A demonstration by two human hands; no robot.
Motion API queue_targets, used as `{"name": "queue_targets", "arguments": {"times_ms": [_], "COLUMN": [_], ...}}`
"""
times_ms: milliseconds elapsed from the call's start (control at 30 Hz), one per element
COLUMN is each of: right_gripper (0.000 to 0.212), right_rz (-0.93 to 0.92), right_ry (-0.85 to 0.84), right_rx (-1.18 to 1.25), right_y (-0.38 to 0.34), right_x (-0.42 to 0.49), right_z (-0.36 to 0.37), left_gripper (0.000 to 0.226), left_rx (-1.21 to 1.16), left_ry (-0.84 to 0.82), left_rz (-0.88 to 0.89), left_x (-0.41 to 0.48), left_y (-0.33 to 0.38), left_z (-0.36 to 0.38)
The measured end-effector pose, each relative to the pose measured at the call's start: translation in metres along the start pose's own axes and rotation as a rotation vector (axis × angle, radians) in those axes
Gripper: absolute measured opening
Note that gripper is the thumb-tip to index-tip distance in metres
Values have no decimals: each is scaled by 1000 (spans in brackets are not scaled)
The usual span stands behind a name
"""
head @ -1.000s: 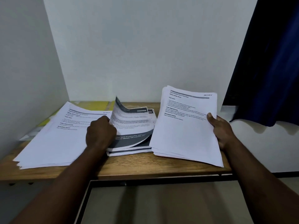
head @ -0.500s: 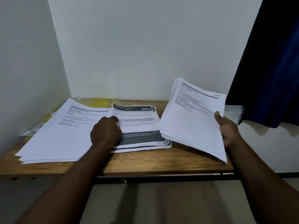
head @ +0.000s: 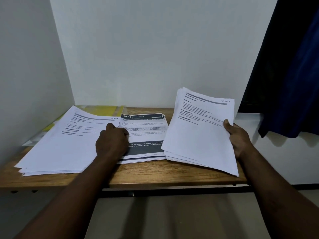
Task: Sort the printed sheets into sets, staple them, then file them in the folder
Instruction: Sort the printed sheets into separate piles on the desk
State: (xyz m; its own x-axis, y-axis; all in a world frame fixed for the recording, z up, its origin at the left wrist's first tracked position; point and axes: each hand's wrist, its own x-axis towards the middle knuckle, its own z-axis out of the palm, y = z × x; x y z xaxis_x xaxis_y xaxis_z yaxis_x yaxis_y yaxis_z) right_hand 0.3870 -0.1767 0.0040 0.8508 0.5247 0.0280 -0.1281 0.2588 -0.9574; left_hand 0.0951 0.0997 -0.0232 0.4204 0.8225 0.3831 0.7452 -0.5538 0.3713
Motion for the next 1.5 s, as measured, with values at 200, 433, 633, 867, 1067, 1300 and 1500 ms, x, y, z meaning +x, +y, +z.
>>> {"name": "queue_targets", "arguments": {"times_ms": [200, 433, 633, 867, 1067, 1300, 1500], "right_gripper": [21, 21, 19, 20, 33, 22, 18], "right_rz": [9, 6, 4, -5, -20, -91, -111], "right_ry": [-17, -3, -3, -8, 21, 7, -153], "right_rx": [-3, -32, -31, -38, -92, -55, -72], "right_y": [1, 1, 0, 0, 0, -3, -7], "right_x": [-1, 0, -2, -3, -3, -12, -21], "right_z": [0, 0, 3, 5, 8, 21, 71], "left_gripper": [21, 21, 17, 19, 17, 30, 46], "left_rx": [21, -6, -58, -14, -14, -452, -1296], "left_ry": [0, -14, 15, 44, 197, 140, -470], "left_rz": [8, 14, -3, 31, 147, 274, -116], "left_x": [-1, -1, -2, -5, -8, -6, 8], "left_y": [0, 0, 1, 6, 12, 30, 57], "left_z": [0, -2, -3, -4, -5, -12, -32]}}
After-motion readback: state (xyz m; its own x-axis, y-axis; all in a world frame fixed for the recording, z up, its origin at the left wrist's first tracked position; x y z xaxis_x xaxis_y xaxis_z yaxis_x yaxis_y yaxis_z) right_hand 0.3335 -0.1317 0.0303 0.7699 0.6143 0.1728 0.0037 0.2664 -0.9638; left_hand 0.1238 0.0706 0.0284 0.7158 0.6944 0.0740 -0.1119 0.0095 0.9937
